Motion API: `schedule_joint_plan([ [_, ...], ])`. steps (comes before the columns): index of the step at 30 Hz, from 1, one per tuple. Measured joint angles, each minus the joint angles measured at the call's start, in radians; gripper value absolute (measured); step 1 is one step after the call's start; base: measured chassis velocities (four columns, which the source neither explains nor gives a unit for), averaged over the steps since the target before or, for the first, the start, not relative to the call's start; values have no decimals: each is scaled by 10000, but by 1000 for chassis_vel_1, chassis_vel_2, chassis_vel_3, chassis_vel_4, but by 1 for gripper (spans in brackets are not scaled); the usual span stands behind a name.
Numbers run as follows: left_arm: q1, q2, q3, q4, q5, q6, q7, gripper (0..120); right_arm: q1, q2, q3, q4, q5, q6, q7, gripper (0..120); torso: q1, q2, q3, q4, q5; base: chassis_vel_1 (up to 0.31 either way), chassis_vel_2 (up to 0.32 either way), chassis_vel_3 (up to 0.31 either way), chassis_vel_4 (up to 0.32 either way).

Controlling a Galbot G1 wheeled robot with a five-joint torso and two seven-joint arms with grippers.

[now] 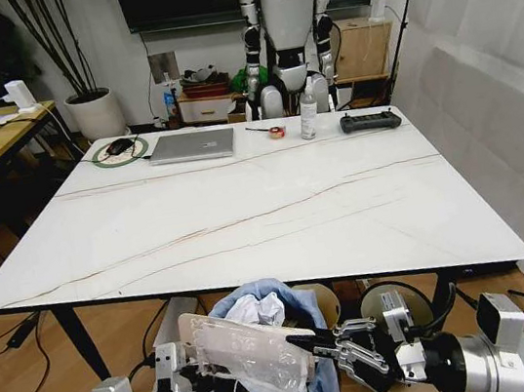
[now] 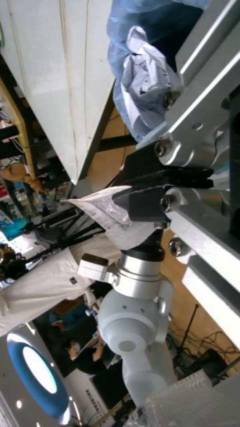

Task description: Pick up the trash bin and place the trash from the table into it.

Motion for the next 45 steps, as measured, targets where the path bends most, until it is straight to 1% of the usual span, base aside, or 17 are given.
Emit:
schedule_joint_plan([
  [10,76,27,51,0,-17,20,38,0,155,-29,-196,-286,-273,80,-35,0,0,0,1,0,0,0,0,0,0],
  [25,36,88,117,0,-120,53,51,0,133,-16,-173,-508,-881,230,-200,0,0,0,1,0,0,0,0,0,0],
  [26,35,96,117,0,-127,54,52,0,132,-12,-180,-521,-929,231,-202,4,0,0,1,0,0,0,0,0,0],
  [27,35,96,117,0,-127,54,52,0,132,-12,-180,-521,-929,231,-202,4,0,0,1,0,0,0,0,0,0],
  [29,27,106,117,0,-147,54,53,0,114,-11,-183,-537,-1007,240,-203,13,0,0,1,0,0,0,0,0,0],
  [31,11,119,117,0,-167,54,54,0,110,-11,-183,-568,-1062,257,-209,19,0,0,1,0,0,0,0,0,0],
  [34,-25,140,118,0,-205,54,54,0,113,-26,-180,-577,-1078,277,-212,32,0,0,1,0,0,0,0,0,0],
  [35,-25,140,118,0,-205,54,54,0,113,-26,-180,-577,-1078,277,-212,32,0,0,1,0,0,0,0,0,0],
  [40,-73,144,128,0,-234,55,53,0,151,-49,-169,-600,-1078,291,-179,52,0,0,0,0,0,0,0,0,0],
  [41,-76,144,131,0,-235,55,52,0,162,-56,-169,-609,-1078,292,-176,58,0,0,0,0,0,0,0,0,0],
  [42,-76,144,131,0,-235,55,52,0,162,-56,-169,-609,-1078,292,-176,58,0,0,0,0,0,0,0,0,0],
  [45,-95,144,139,0,-238,56,52,0,207,-61,-169,-652,-1078,297,-158,71,0,0,0,0,0,0,0,0,0],
])
